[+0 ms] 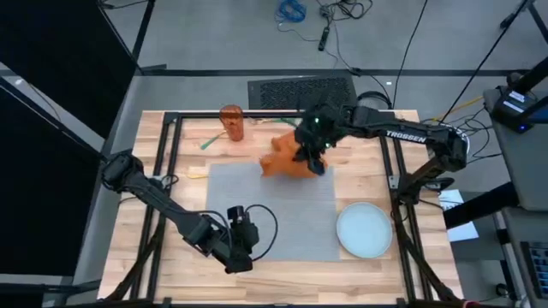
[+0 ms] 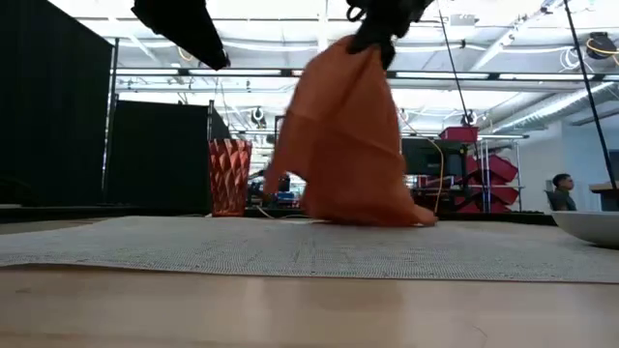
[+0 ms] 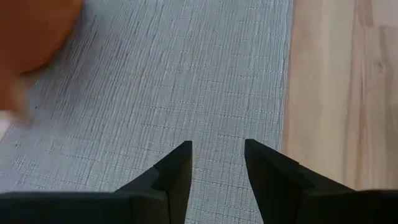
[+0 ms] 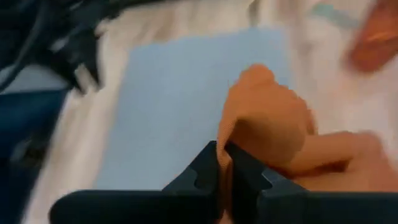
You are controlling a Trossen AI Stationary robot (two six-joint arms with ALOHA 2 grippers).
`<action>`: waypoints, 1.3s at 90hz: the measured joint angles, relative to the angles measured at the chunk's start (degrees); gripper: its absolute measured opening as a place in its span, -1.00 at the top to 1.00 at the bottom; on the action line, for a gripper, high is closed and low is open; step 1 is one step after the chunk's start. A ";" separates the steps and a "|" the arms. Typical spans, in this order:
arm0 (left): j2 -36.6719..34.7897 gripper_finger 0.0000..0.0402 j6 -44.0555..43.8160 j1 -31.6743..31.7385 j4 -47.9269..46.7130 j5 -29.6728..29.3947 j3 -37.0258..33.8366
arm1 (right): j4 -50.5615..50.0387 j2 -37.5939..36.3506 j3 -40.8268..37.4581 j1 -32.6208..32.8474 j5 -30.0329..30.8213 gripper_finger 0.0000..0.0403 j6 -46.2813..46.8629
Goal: Set table place
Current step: Fold the orange table napkin
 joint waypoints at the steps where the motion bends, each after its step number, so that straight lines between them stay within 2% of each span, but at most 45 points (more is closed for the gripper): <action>1: 0.00 0.34 0.12 0.04 -0.01 0.00 0.00 | -0.45 -0.03 0.00 0.31 -0.01 0.87 0.00; 21: 0.00 0.34 0.15 0.15 -0.08 -0.02 0.00 | -2.98 -0.25 0.00 3.24 -1.28 0.33 3.40; 32: 0.00 0.34 0.15 0.13 -0.08 -0.02 0.00 | -4.22 -0.66 0.00 4.35 -4.11 0.03 5.19; 43: 0.00 0.34 0.17 0.32 -0.06 -0.02 0.00 | -7.84 -1.91 0.00 5.89 -2.39 -0.12 5.46; 55: 0.00 0.34 0.19 1.10 -0.67 -0.02 0.00 | -12.28 -3.91 0.00 7.83 3.17 -0.08 5.44; 72: 0.07 0.34 1.44 4.08 -0.63 0.15 0.00 | -12.39 -6.09 0.00 11.64 3.63 0.09 5.79; 77: 0.84 0.34 3.21 5.35 1.92 2.41 0.00 | -12.74 -6.24 0.00 12.59 3.36 0.13 6.79; 88: 4.05 0.34 9.39 7.94 9.47 13.98 0.00 | -14.66 -6.15 0.00 14.55 3.43 0.19 8.05; 92: 5.67 0.34 9.93 8.83 11.55 16.28 0.02 | -14.92 -6.15 0.00 15.27 3.53 0.20 8.25; 117: 12.89 0.34 10.88 14.99 14.76 17.11 -0.02 | -14.83 -6.15 0.00 19.24 3.56 0.20 9.82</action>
